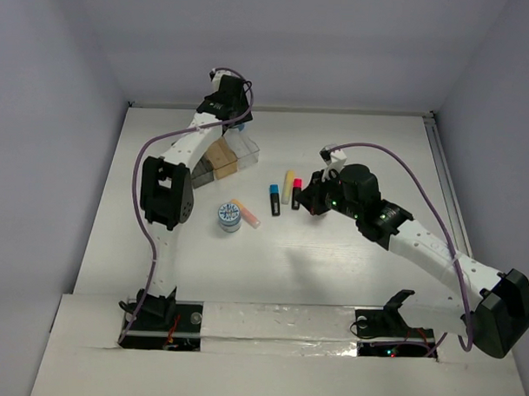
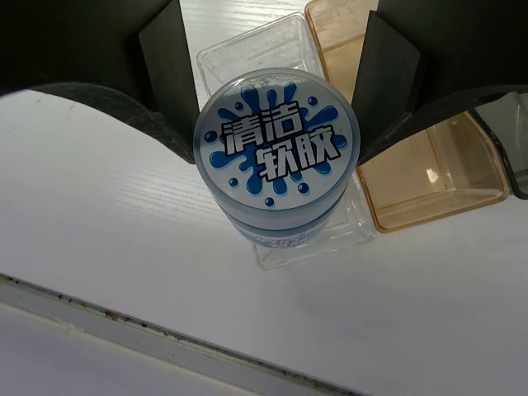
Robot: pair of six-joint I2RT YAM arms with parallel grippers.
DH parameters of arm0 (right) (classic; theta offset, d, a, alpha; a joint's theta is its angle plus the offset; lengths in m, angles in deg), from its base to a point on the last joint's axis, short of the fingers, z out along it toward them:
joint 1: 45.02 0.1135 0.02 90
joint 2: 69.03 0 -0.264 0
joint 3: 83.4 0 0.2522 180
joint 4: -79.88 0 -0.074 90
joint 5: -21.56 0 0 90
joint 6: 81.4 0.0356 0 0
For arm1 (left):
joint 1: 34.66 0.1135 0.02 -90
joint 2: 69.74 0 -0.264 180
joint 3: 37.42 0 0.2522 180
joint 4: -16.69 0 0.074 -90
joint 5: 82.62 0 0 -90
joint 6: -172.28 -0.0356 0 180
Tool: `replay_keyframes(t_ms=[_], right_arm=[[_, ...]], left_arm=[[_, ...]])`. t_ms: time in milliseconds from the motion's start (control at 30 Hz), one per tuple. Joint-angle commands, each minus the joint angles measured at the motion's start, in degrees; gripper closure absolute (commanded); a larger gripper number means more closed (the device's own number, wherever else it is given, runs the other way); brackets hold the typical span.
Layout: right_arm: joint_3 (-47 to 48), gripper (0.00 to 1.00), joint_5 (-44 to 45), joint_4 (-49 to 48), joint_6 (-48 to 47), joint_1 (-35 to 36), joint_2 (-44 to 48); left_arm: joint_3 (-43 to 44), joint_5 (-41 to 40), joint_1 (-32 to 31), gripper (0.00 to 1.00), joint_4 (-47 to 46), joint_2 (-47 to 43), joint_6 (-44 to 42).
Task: Sort the stationery into containers
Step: Place the stationery in the storage box.
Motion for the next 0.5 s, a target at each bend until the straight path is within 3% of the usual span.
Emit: replay_keyframes(t_ms=[0,467], right_arm=[[0.1,0.97,-0.7,-2.8,-0.6,0.2,-0.2],[0.0,0.96,0.3,-2.2,-0.8,0.2,0.4]], left_arm=[[3.2,-2.9,-0.1,0.76,-1.9,-0.2,-1.3],[7.3,-4.2,-0.1,0.73,0.1,4.4,-2.8]])
